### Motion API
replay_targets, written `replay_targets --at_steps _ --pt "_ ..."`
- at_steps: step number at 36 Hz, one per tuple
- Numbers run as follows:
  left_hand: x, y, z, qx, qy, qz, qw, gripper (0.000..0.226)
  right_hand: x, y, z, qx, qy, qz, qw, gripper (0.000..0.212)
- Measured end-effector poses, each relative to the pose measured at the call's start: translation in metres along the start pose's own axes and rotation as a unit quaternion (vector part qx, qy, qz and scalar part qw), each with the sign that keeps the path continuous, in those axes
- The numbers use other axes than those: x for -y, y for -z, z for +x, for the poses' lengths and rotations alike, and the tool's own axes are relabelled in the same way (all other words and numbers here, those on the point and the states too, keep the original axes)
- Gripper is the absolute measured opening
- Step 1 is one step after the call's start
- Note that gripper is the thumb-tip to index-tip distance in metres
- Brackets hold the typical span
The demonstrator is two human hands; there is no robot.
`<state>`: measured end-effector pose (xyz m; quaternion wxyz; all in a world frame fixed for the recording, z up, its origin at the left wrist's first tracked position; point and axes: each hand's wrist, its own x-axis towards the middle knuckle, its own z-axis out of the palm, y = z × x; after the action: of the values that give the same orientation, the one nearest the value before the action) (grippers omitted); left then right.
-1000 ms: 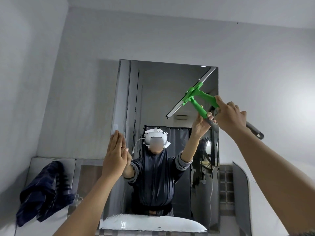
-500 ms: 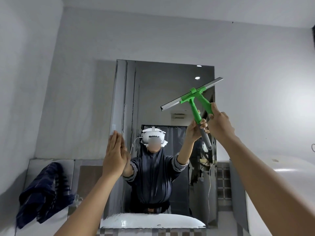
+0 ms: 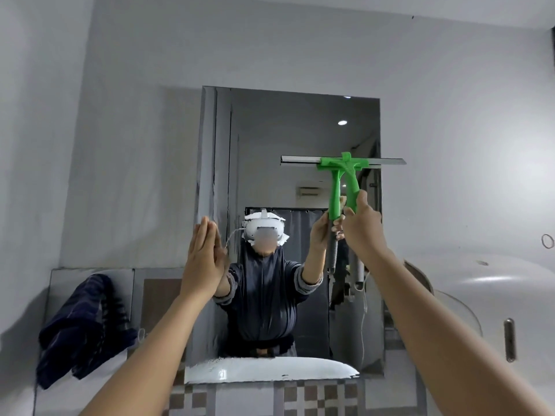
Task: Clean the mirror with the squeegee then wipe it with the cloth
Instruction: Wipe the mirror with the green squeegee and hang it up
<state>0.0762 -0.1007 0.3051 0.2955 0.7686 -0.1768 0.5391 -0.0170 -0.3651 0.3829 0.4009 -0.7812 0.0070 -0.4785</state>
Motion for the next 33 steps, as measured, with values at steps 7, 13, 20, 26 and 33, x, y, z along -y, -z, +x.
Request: replay_targets --at_steps 7,13,20,26,33 --pt "0.004 0.007 -0.002 0.044 -0.018 -0.009 0.999 0.058 0.01 -0.024 -0.017 0.006 -0.024 -0.004 1.0 0.05" --pt "0.02 0.0 0.001 0.068 -0.048 0.003 0.996 0.06 0.024 -0.044 -0.027 -0.014 -0.034 0.023 0.999 0.05" --pt "0.031 0.002 -0.006 0.057 -0.094 0.056 0.992 0.065 0.033 -0.063 -0.04 -0.007 -0.048 0.045 0.998 0.057" --pt "0.034 0.009 -0.011 0.07 -0.12 0.053 0.989 0.068 0.039 -0.084 -0.054 -0.009 -0.052 0.062 0.997 0.06" --pt "0.04 0.015 -0.014 0.08 -0.14 0.053 0.985 0.07 0.054 -0.1 -0.072 0.0 -0.055 0.066 0.996 0.06"
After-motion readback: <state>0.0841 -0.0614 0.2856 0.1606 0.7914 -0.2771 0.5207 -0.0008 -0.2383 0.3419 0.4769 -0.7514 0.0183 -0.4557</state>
